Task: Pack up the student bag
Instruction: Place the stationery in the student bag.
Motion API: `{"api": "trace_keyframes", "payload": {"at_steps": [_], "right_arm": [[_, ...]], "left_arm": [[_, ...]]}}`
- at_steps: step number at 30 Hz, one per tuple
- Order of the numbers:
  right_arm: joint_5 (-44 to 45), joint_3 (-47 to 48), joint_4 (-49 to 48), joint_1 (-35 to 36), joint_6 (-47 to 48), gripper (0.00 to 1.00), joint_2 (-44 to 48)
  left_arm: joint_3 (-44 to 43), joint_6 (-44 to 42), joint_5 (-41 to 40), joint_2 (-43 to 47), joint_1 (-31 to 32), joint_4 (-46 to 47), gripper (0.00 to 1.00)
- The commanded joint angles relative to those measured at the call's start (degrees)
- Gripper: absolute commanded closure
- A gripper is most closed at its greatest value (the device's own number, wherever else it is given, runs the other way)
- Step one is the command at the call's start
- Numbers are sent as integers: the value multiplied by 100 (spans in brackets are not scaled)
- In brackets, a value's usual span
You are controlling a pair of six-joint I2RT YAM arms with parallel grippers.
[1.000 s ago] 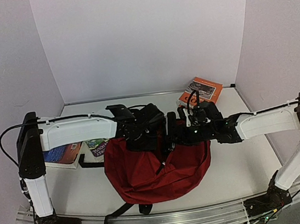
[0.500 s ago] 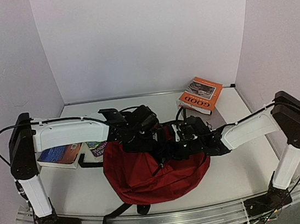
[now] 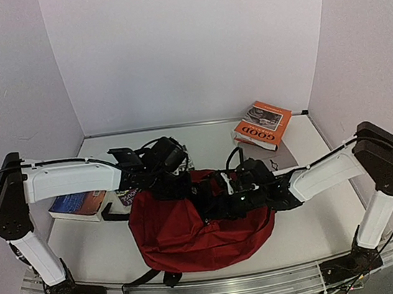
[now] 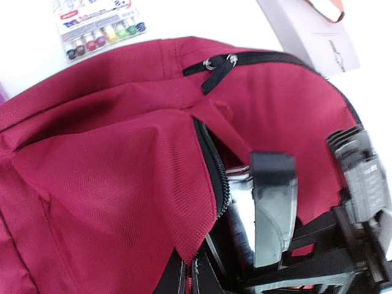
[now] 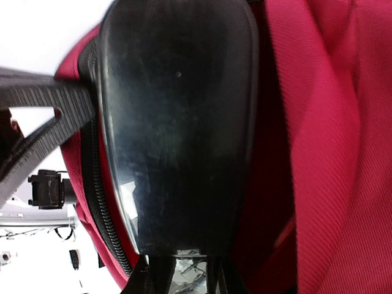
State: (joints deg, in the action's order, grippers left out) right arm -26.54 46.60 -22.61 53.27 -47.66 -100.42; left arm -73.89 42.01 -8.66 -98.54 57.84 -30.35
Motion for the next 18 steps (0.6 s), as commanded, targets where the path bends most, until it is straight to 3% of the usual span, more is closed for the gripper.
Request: {"api": "trace_keyframes", "payload": {"at_steps": [1,14,18], "right_arm": [[-589,287,-242,173,42,100,-232],[-658,1078,77,394,502,100,-967],[-331,1313,94,394,490,100,-1132]], "left_arm": [[83,-180,-311,471,-211,629,100],[275,-343,359,605,-334,1050,100],[372,-344,493,664,-334,1148,100]]}}
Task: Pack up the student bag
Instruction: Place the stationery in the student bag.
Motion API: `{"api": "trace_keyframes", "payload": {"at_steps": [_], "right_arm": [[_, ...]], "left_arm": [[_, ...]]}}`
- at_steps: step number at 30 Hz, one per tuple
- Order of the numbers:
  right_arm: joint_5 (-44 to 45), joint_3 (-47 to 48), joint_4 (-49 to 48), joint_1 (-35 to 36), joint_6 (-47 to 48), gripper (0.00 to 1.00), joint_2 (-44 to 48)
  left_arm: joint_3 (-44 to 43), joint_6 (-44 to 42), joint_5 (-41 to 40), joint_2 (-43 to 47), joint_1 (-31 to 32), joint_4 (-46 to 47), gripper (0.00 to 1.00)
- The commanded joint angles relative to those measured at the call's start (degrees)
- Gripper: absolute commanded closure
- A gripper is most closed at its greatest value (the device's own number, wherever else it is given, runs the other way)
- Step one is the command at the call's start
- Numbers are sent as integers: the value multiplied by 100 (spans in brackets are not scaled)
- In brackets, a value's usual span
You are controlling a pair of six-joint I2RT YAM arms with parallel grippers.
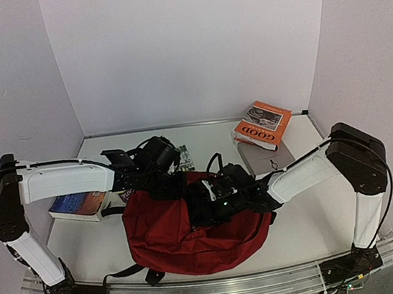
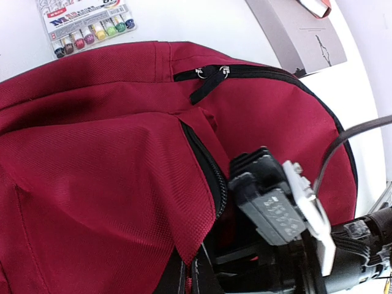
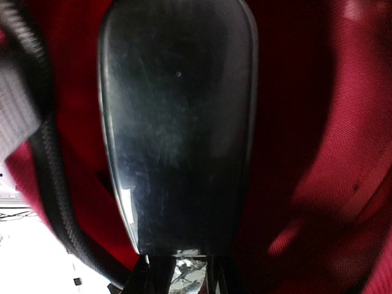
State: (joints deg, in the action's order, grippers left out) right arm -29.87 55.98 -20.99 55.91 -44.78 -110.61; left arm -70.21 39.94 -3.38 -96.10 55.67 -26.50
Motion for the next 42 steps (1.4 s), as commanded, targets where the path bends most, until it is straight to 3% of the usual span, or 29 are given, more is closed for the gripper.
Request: {"api": "trace_keyframes", "payload": {"at_steps": [1,7,9,15,19,23,26,33,42], "right_arm": [[97,429,-71,125,191,100,-127],[1013,623,-249,126,145,100,-161],[1217,596,-466,122,107,96,-144],[1469,478,-1029,120,93,68,-76],[1543,252,-1090,120,127,44,200],[2011,-148,-944,122,-86,32,521],[2148,-360,-828,120,-163,36,610],[1493,-423,-1217,194,-99,57,375],[1433,174,-1636,198,-50,74,-491]], "left_arm": [[20,-99,-21,420,-118,748,100],[114,335,-66,420,-118,522,100],[202,479,-44,447,-118,510,100],[410,678,-22,508,-118,527,100],[429,685,-129,605,-126,478,100],[424,638,-191,712,-151,456,100],[424,618,-219,772,-183,417,100],[415,531,-109,838,-229,380,100],[370,287,267,786,-241,520,100]]}}
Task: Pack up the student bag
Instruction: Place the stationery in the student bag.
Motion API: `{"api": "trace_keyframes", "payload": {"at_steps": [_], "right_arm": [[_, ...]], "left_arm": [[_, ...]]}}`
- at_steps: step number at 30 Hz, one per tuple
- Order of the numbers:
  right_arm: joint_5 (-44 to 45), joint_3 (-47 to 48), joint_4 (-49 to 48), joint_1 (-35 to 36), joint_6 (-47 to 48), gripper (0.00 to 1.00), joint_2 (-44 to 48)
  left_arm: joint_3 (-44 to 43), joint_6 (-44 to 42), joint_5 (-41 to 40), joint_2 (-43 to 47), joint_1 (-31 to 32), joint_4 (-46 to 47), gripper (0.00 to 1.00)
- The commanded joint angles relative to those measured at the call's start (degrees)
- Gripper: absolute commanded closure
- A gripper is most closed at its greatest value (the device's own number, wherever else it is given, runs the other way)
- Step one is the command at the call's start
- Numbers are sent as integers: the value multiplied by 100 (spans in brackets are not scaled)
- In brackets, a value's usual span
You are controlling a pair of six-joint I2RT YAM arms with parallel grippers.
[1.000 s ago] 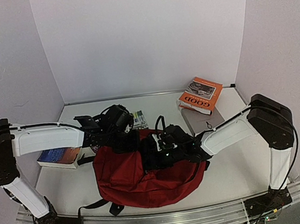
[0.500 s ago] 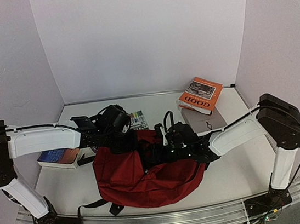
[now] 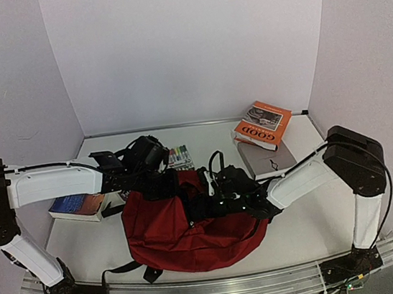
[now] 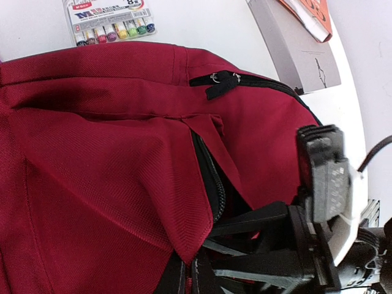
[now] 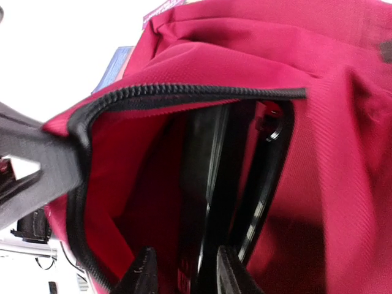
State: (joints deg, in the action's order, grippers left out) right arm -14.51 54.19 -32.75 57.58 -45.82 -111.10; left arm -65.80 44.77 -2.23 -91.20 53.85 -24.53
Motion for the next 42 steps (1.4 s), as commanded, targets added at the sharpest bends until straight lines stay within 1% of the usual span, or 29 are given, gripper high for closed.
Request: {"api": "trace_keyframes", "payload": {"at_steps": [1,3,7,8,12,16,19,22,24,27,29,32,38,41,42], "right_arm": [[-131,400,-568,30,43,75,-563],[-222,400,-978,33,32,77,-716],[-442,273,-2295,30,71,77,-948],[-454,274,-2457,33,110,77,-1001],[-476,633,-2659,22,323,76,-1310],[-526,869,-2853,19,338,76,-1558],[-494,815,-2893,21,343,75,-1472],[-437,528,-2843,23,347,70,-1165],[-410,217,-2733,19,336,66,-833],[-318,-200,-2312,17,301,60,-292],[-251,-409,-1886,18,305,58,50],[-18,-681,-1143,20,372,54,608],[375,-777,417,24,607,52,1392],[978,-620,1312,23,810,42,1658],[1287,-549,1611,18,855,41,1675]], "left_arm": [[-90,-229,199,276,-60,344,100],[-129,-267,329,234,-59,361,100],[-173,-278,522,129,-59,438,100],[-170,-260,569,104,-59,477,100],[-94,-151,774,52,-59,698,100],[15,-29,918,38,-55,934,100],[138,101,786,164,-60,949,100],[249,204,465,358,-66,821,100],[317,246,291,494,-80,758,100],[353,273,276,582,-131,638,100],[352,300,89,593,-173,513,100],[385,476,14,593,-237,469,100],[386,649,-31,460,-269,512,100],[394,679,-10,375,-270,481,100],[401,690,1,360,-270,483,100]]}}
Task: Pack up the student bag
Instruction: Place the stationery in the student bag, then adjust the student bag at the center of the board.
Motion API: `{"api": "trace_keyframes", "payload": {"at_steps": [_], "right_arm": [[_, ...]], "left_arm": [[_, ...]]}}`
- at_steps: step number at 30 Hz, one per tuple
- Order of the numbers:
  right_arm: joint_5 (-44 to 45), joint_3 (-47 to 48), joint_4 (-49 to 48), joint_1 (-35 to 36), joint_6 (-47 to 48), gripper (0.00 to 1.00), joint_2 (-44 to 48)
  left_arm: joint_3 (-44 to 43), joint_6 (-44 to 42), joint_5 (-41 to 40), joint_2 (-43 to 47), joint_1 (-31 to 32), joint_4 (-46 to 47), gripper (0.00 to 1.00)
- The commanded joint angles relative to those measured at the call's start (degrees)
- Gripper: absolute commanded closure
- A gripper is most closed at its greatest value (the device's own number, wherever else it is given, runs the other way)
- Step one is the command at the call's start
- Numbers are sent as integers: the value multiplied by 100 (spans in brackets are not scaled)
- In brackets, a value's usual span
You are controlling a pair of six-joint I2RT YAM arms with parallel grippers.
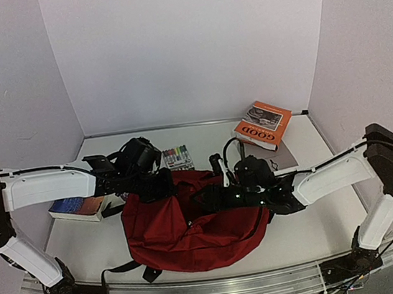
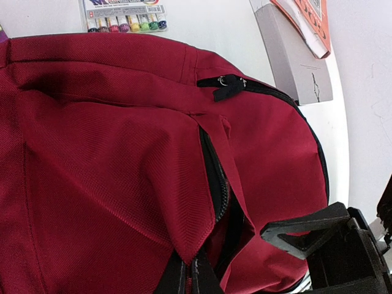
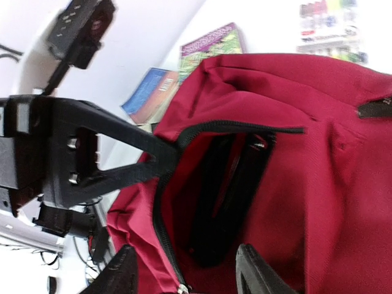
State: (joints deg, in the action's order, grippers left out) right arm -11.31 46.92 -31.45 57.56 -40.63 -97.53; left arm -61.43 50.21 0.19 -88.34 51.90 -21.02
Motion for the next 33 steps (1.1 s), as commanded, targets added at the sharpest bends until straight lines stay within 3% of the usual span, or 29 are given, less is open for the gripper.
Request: {"api": "trace_keyframes", "payload": {"at_steps": [1,5,9,12,16,21,25,33], "right_arm": [[1151,272,1791,21,370,40,294],[1794,625,2609,24,478,38,38],[1692,842,2701,50,606,31,-255],[1676,1042,2706,85,663,32,-502],[1915,1194,2687,94,508,45,-702],[2434,1106,2664,86,405,79,-538],[2564,1067,2677,44,553,96,-405],[2408,1024,2686,-391,829,100,-226]], "left_arm": [[-16,163,-232,65,-75,138,100],[42,191,-192,69,-75,215,100],[11,152,-163,45,-75,196,100],[-6,140,-166,43,-75,156,100],[30,102,-157,120,-89,199,100],[58,91,-171,202,-101,136,100],[53,70,-49,122,-101,79,100],[-14,88,384,-133,-22,192,100]]}}
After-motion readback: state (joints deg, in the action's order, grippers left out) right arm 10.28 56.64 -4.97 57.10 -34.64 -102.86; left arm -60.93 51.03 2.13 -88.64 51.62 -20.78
